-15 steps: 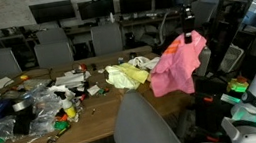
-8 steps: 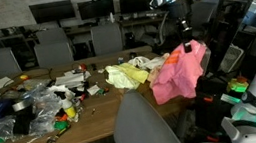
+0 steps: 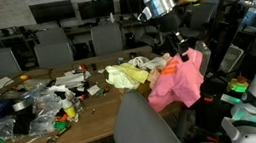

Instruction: Pick up all the clothes from the table and put them on the chair.

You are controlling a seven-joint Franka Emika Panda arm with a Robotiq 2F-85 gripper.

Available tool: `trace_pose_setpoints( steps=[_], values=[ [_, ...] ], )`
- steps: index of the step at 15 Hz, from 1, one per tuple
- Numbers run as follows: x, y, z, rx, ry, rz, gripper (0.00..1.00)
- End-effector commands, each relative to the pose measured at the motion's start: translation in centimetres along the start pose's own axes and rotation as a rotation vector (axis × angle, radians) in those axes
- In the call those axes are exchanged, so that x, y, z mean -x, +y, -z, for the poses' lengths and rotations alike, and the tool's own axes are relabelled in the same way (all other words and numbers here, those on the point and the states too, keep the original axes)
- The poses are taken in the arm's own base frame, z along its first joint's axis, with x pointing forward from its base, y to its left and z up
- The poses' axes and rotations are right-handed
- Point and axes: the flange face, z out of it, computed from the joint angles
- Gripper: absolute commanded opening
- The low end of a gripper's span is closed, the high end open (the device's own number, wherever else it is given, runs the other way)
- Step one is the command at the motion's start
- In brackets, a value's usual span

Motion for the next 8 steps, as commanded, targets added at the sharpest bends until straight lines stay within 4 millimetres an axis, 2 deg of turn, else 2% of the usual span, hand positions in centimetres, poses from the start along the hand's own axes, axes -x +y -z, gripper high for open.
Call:
trace_pose_setpoints(
  steps=[1, 4, 8],
  values=[
    [-2.8, -3.2, 1.0, 0.092, -0.098, 0.081, 0.03],
    [-4.9, -5.3, 0.9, 0.148, -0.152, 0.152, 0.03],
    [-6.9, -6.6, 0.7, 0.173, -0.213, 0.242, 0.02]
  ],
)
